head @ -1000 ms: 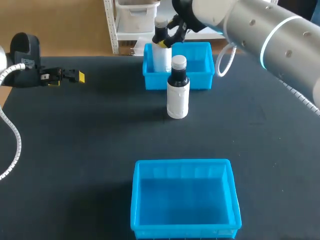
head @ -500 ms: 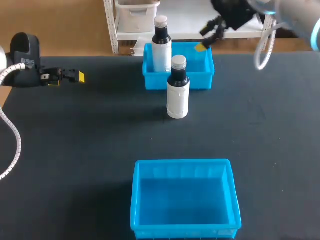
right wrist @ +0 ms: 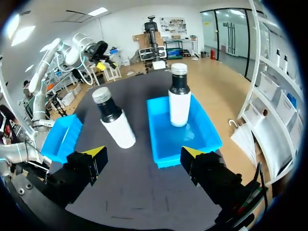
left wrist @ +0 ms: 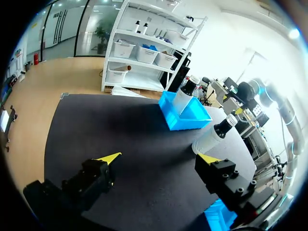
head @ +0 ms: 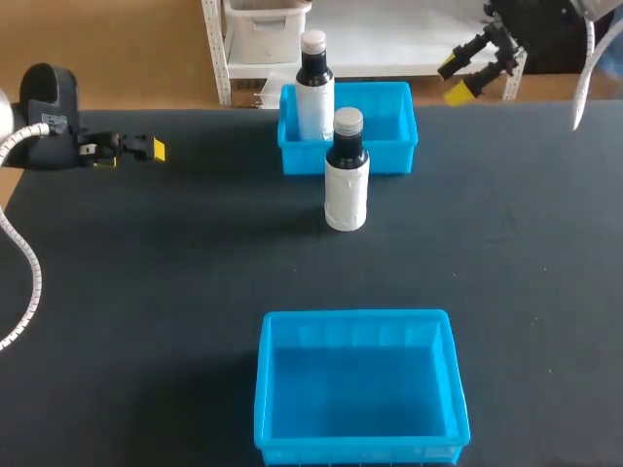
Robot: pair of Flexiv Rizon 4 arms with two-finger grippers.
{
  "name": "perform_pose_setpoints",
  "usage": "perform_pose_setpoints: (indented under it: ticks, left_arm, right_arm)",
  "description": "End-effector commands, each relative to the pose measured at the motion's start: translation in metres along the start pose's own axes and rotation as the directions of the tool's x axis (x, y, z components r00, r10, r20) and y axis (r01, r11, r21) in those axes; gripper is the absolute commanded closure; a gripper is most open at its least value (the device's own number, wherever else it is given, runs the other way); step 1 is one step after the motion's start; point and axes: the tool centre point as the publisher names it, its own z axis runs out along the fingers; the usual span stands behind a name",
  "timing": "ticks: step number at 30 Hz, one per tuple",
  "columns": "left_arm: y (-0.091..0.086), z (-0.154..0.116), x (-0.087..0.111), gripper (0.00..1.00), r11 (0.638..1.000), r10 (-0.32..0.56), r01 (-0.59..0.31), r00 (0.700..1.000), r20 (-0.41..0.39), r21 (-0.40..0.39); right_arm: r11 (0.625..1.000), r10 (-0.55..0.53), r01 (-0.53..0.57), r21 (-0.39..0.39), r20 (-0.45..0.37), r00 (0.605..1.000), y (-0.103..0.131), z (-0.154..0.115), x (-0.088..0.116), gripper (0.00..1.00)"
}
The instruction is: Pick up the bottle, and place it in the far bin if it is heavy, or in the near bin if it is light.
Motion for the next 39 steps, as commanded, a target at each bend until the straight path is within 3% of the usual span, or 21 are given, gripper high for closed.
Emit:
perform_pose_setpoints:
  ticks: [1,17,39]
  left_arm:
    - [0.000,0.000,0.000,0.00,1.000,0.000,0.000,1.000,0.000,0.000]
    - [0.000,0.000,0.000,0.00,1.000,0.000,0.000,1.000,0.000,0.000]
    - [0.000,0.000,0.000,0.00,1.000,0.000,0.000,1.000,0.000,0.000]
  right_arm:
    - [0.970,-0.015,0.011,0.245,0.016,1.000,0.046,0.010,0.006,0.00]
    - [0.957,-0.107,0.097,0.273,0.021,0.994,0.074,0.065,-0.022,0.00]
    - [0.976,-0.124,0.112,0.185,0.052,0.991,0.072,0.108,-0.047,0.00]
